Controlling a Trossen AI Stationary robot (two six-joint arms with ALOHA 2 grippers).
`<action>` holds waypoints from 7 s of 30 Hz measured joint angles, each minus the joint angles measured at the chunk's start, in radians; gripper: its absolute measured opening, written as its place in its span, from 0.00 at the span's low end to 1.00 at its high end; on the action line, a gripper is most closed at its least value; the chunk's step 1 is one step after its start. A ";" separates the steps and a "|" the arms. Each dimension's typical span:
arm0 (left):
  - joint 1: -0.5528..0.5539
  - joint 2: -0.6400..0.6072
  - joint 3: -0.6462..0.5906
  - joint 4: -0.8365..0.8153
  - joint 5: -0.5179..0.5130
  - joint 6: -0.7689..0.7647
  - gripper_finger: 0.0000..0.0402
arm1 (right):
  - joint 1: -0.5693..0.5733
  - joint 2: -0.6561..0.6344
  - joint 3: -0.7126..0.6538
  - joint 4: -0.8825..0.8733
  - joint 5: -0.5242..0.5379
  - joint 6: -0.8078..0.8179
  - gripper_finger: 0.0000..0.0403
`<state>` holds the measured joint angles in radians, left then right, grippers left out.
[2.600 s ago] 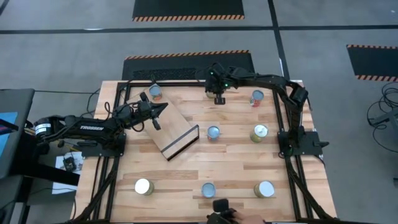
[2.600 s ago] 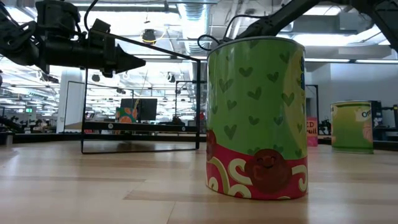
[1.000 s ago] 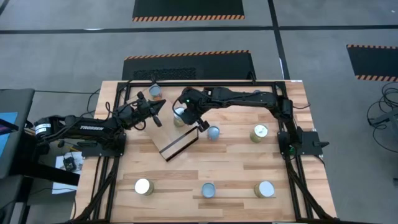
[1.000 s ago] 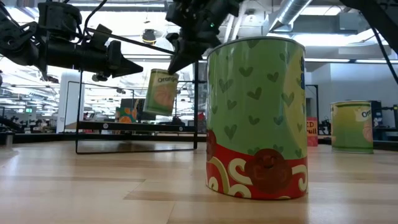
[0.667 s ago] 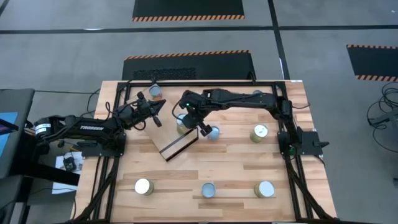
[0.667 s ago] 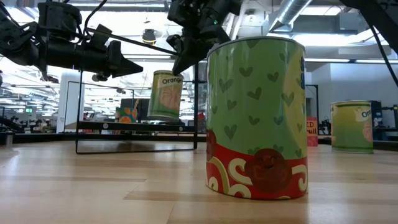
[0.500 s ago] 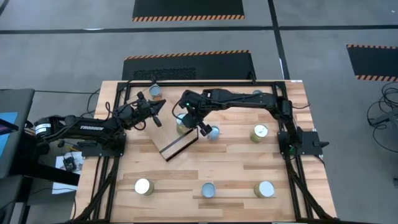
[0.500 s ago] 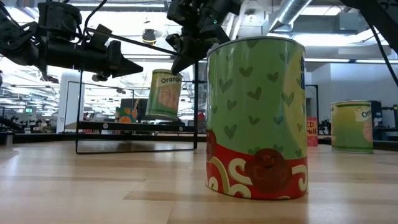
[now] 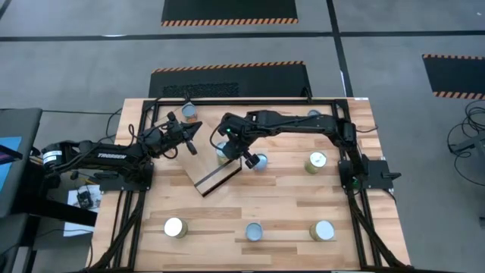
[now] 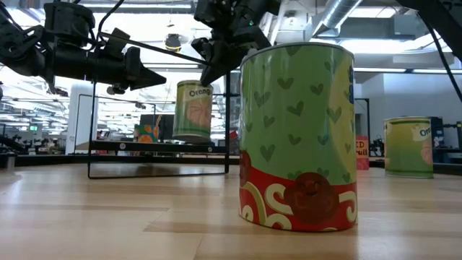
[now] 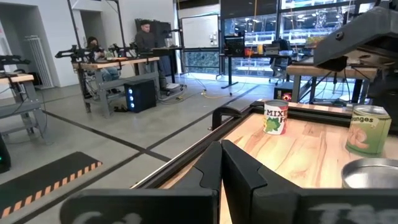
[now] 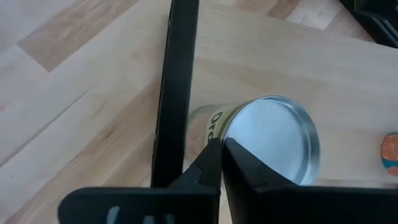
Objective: Pick and place cans onto a shelf
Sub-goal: Put the top large canned oranges on the shelf, then put the canned mixed fruits on the shelf
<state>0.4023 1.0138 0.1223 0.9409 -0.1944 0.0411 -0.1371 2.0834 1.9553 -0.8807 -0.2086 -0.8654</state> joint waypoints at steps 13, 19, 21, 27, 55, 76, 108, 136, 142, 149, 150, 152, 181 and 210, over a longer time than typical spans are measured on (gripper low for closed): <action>0.000 0.000 0.000 0.000 0.002 0.000 0.00 | 0.000 0.000 0.000 0.009 0.000 -0.006 0.14; 0.000 0.000 0.000 0.000 0.002 0.000 0.00 | 0.000 0.000 0.000 0.027 0.000 -0.006 0.14; 0.000 0.000 0.000 0.000 0.002 0.000 0.00 | 0.001 0.000 0.000 0.056 0.000 -0.007 0.14; 0.000 0.000 0.000 -0.006 0.002 0.005 0.00 | 0.001 -0.041 -0.001 0.059 0.062 -0.001 0.08; 0.000 0.000 0.000 -0.016 0.031 0.014 0.00 | -0.074 -0.740 -0.921 0.507 0.117 0.552 0.01; 0.000 0.000 0.000 -0.016 0.053 0.000 0.00 | -0.615 -0.725 -0.975 0.014 0.345 0.850 0.32; 0.000 0.000 0.000 -0.016 0.053 0.000 0.00 | -0.687 -0.654 -0.977 0.080 0.472 0.830 0.45; 0.000 0.000 0.000 -0.016 0.060 -0.004 0.00 | -0.623 -0.529 -0.881 0.066 0.449 0.665 0.08; 0.000 0.000 0.000 -0.016 0.060 -0.003 0.00 | -0.536 -0.521 -0.724 0.024 0.437 0.610 0.06; 0.000 0.000 0.000 -0.016 0.135 0.028 0.00 | -0.382 -0.505 -0.534 0.038 0.408 0.506 0.02; 0.000 0.000 0.000 -0.016 0.160 0.037 0.00 | -0.357 -0.505 -0.510 0.055 0.403 0.482 0.02; 0.004 0.000 0.000 -0.013 0.198 0.037 0.00 | -0.310 -0.506 -0.470 0.074 0.362 0.445 0.03; 0.226 0.000 -0.001 -0.132 0.360 -0.079 0.00 | -0.078 0.131 0.359 -0.198 0.194 0.032 0.03; 0.227 0.000 -0.001 -0.143 0.356 -0.078 0.00 | -0.063 0.247 0.394 -0.188 0.077 -0.064 0.03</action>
<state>0.6289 1.0138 0.1215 0.7979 0.1616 -0.0368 -0.1998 2.3306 2.3494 -1.0691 -0.1314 -0.9291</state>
